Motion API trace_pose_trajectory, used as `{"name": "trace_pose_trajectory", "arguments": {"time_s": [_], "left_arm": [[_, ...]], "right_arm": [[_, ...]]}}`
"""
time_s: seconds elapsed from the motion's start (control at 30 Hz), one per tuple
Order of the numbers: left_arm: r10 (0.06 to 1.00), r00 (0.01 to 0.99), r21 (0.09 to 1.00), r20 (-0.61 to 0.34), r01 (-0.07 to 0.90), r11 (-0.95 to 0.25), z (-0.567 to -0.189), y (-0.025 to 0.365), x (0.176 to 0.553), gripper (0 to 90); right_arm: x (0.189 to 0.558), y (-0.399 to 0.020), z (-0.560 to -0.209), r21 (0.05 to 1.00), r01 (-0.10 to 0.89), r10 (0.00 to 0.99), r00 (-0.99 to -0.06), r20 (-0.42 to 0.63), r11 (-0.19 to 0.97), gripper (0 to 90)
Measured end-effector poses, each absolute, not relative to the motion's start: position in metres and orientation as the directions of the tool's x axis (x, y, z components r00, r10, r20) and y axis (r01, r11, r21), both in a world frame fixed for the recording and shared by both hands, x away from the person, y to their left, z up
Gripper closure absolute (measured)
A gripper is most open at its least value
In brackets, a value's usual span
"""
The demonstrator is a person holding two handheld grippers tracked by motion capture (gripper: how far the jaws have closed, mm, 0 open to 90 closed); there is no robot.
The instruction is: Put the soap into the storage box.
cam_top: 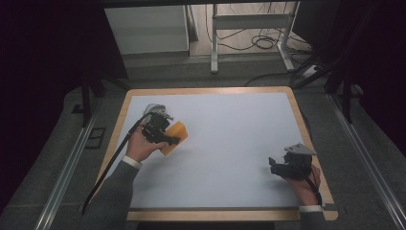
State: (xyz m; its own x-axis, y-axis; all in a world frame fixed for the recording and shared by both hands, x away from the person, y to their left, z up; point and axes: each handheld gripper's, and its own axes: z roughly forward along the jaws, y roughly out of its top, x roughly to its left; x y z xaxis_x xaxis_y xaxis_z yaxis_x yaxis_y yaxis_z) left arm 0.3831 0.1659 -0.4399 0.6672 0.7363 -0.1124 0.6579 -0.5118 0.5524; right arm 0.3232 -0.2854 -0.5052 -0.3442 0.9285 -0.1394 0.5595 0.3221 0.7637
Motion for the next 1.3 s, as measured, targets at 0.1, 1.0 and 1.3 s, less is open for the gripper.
{"name": "trace_pose_trajectory", "arguments": {"time_s": [0.1, 1.0, 1.3], "left_arm": [[0.740, 0.662, 0.550, -0.118, 0.664, -0.506, -0.439, 0.169, 0.386, 61.2], [0.786, 0.605, 0.558, -0.122, 0.697, -0.450, -0.427, 0.187, 0.409, 61.2], [0.805, 0.581, 0.557, -0.119, 0.710, -0.431, -0.425, 0.192, 0.417, 61.2]], "right_arm": [[0.323, -0.285, -0.505, 0.764, 0.558, 0.928, -0.345, -0.141, 0.323, 9.4], [0.324, -0.287, -0.506, 0.763, 0.563, 0.931, -0.338, -0.138, 0.317, 9.4], [0.324, -0.287, -0.506, 0.760, 0.564, 0.929, -0.339, -0.146, 0.325, 9.4]]}}
